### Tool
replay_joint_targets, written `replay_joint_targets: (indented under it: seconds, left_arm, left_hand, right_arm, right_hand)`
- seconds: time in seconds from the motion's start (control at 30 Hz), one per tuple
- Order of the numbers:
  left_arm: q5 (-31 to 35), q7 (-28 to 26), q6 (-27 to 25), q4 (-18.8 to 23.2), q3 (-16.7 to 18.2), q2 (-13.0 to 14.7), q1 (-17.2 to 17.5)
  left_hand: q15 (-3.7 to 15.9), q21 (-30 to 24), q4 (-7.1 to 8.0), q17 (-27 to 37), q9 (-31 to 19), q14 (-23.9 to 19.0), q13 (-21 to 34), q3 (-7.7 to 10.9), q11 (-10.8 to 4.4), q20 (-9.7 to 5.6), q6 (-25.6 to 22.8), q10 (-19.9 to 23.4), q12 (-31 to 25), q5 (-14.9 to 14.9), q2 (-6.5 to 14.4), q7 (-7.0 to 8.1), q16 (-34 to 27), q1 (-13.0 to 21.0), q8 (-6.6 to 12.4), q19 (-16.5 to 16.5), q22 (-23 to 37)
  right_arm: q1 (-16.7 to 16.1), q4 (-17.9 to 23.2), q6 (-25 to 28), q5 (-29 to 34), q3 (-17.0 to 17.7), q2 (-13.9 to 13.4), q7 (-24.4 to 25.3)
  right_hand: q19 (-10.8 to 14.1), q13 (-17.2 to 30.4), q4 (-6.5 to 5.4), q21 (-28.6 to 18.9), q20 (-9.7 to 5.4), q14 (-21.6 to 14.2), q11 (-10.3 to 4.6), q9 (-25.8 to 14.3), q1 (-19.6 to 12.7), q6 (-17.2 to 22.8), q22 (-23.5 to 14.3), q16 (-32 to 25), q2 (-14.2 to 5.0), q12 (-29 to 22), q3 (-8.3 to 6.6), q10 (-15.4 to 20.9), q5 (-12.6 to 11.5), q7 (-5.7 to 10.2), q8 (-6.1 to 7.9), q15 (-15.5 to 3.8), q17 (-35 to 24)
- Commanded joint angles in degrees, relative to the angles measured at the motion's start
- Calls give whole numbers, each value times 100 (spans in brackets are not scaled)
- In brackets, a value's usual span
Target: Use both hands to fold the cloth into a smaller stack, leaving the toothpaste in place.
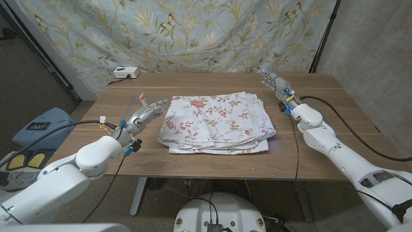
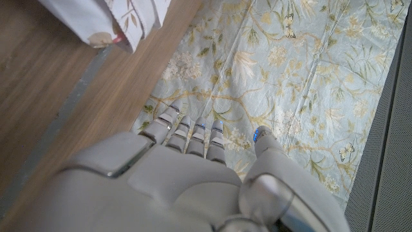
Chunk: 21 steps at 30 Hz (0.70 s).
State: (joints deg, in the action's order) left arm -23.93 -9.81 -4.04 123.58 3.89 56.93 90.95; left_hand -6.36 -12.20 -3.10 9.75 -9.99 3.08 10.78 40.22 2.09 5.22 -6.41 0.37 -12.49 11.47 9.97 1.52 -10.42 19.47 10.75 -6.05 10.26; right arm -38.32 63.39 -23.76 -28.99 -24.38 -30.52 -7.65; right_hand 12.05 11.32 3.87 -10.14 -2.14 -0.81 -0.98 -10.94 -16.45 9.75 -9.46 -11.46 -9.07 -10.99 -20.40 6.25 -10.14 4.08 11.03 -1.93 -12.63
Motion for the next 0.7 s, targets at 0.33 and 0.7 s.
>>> replay_joint_targets:
  seconds: [0.33, 0.7]
  left_arm:
    - [1412, 862, -1155, 823, 784, 268, 581]
    - [2192, 1343, -1213, 840, 740, 462, 669]
  left_hand:
    - [47, 14, 51, 48, -20, 29, 16, -139, -109, -26, 63, -62, 34, 18, -15, 107, -10, -14, -46, 37, 15]
    - [116, 4, 135, 69, -21, -10, 18, -216, -144, -92, 46, -37, 29, -2, 9, 107, -41, -88, -35, -3, 14]
  right_arm:
    - [233, -333, -176, 233, -81, -51, -72]
    - [584, -476, -336, 592, -253, -145, -240]
  right_hand:
    - [-214, 18, -22, 22, -269, 157, -74, -12, 83, -108, -31, 15, 24, 24, 21, -146, 5, 64, -33, -61, -11]
    - [-866, -3, -74, 44, -370, 564, -151, 12, 216, -430, -29, 69, 24, 55, 69, -422, -15, 39, -86, -25, 2]
